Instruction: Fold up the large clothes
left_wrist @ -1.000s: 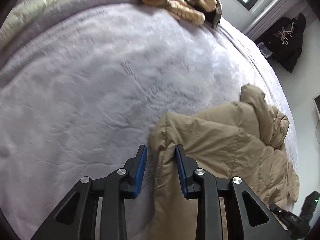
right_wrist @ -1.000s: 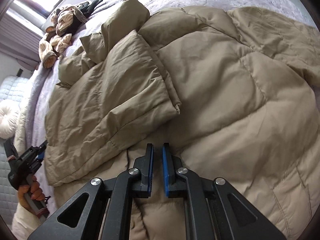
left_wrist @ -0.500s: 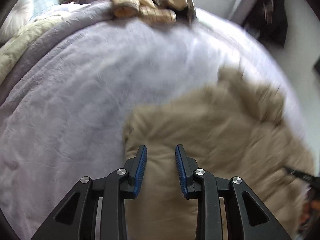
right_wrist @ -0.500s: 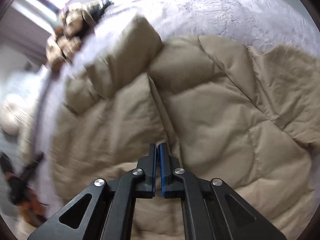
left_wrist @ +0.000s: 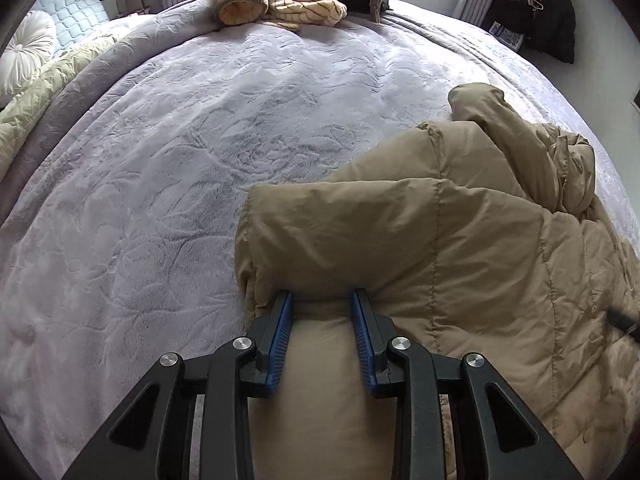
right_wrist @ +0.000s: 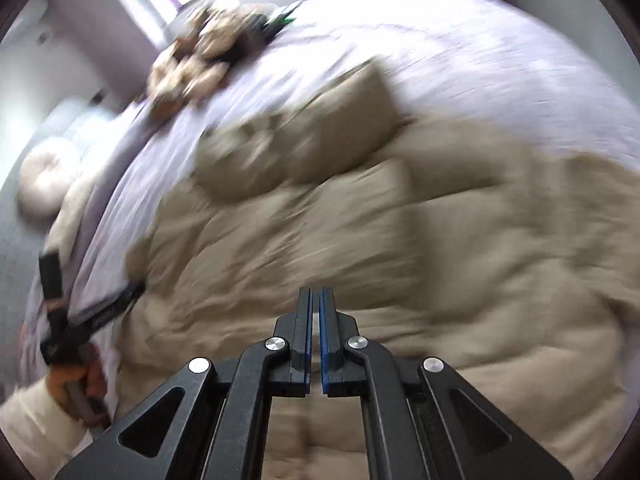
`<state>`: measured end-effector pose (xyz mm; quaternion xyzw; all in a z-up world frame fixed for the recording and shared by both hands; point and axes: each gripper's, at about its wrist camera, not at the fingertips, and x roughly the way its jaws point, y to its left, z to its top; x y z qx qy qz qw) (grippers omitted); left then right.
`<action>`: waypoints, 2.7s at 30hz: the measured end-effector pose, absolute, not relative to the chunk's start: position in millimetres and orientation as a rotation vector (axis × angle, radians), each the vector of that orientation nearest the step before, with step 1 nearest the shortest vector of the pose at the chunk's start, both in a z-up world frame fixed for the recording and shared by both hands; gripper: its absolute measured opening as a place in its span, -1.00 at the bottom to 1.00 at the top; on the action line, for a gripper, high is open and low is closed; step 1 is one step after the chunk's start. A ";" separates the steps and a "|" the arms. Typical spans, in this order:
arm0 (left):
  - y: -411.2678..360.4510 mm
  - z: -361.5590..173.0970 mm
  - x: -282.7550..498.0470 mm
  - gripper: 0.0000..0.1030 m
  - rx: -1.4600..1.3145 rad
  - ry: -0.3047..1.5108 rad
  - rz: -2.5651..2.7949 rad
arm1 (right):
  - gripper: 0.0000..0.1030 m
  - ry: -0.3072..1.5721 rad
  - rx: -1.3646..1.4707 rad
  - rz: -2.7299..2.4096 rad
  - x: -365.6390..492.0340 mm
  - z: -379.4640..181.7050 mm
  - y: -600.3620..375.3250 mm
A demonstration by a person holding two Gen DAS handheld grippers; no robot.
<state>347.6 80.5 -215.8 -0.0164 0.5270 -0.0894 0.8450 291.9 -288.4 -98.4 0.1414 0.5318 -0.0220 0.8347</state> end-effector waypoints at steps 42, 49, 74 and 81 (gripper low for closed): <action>-170.9 -138.8 194.4 0.73 0.141 1.204 -0.473 | 0.58 1.094 0.682 -0.296 85.2 -53.4 -457.8; -212.6 -142.0 183.6 0.74 0.206 1.230 -0.455 | 0.99 1.012 0.775 -0.332 66.6 -48.2 -513.1; -279.6 -154.6 180.2 1.00 0.177 1.324 -0.473 | 0.99 0.721 1.132 -0.526 52.4 -62.4 -703.5; -288.7 -147.8 182.8 1.00 0.186 1.301 -0.492 | 0.99 0.551 1.368 -0.492 68.5 -87.7 -739.4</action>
